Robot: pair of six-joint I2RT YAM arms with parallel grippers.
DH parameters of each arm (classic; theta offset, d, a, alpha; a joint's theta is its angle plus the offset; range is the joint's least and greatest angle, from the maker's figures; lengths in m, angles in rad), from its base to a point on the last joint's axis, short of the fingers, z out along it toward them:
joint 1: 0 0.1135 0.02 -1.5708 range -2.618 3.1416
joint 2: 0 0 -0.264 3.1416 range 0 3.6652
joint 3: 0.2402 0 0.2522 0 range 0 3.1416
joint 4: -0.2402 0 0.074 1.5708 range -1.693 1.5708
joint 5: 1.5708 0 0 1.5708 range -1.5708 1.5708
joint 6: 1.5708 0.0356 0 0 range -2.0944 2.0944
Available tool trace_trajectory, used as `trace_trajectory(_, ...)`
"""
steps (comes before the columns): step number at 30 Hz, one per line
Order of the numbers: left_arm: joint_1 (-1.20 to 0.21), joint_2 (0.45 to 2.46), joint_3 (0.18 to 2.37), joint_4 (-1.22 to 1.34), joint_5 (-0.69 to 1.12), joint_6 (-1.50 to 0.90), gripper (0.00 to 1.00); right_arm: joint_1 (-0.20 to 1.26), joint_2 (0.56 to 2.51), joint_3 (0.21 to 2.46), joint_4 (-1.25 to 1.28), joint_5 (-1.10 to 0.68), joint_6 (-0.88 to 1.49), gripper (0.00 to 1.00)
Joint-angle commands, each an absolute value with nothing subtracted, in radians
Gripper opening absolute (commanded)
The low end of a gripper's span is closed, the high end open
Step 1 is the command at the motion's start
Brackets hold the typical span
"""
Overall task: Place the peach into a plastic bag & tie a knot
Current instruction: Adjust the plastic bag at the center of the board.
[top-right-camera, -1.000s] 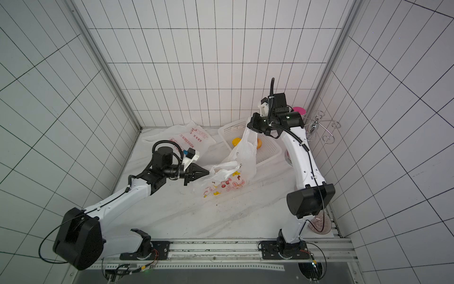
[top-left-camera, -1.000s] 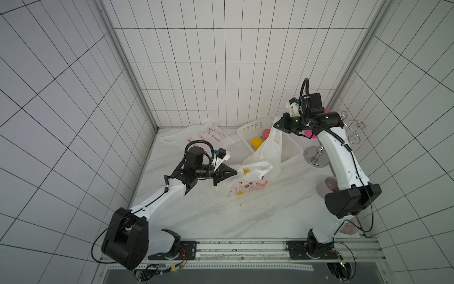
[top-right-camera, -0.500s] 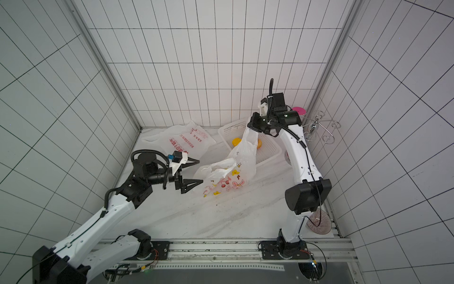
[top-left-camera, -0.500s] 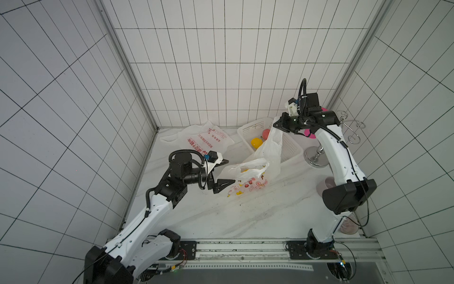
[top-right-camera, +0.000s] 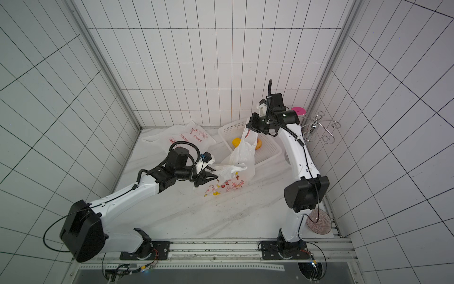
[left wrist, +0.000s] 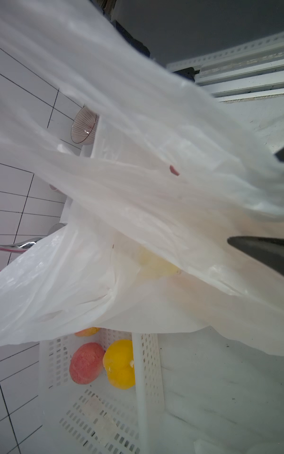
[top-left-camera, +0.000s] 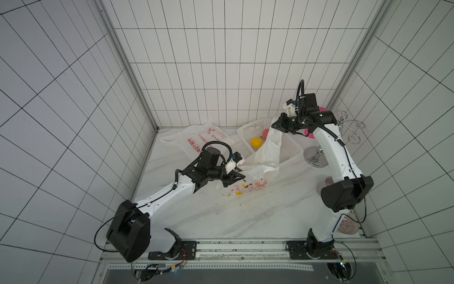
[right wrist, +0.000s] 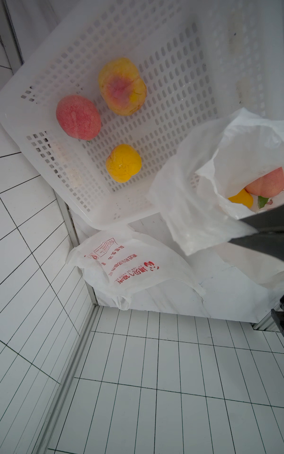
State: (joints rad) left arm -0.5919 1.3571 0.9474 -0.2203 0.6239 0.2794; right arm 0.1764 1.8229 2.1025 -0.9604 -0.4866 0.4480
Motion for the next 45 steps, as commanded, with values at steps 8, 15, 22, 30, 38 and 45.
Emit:
trace_trajectory(8,-0.549,1.226,0.845,0.027,0.302,-0.075,0.0,0.167,1.511,1.958,-1.21,-0.263,0.363,0.56)
trace_trajectory(15,-0.543,1.224,0.851,0.038,0.262,-0.169,0.0,0.214,1.439,2.09,-1.415,-0.209,0.356,0.63)
trace_trajectory(22,-0.548,1.201,0.843,0.048,0.313,-0.143,0.0,0.516,1.472,2.102,-1.275,-0.23,0.557,0.65)
trace_trajectory(30,-0.569,1.146,0.779,0.092,0.308,-0.105,0.0,0.583,1.591,2.197,-1.041,-0.306,0.901,0.68)
trace_trajectory(38,-0.604,1.112,0.727,0.125,0.261,-0.029,0.0,0.605,1.66,2.239,-0.992,-0.367,1.027,0.68)
trace_trajectory(45,-0.613,1.11,0.719,0.122,0.223,0.013,0.0,0.634,1.705,2.328,-1.072,-0.361,1.004,0.66)
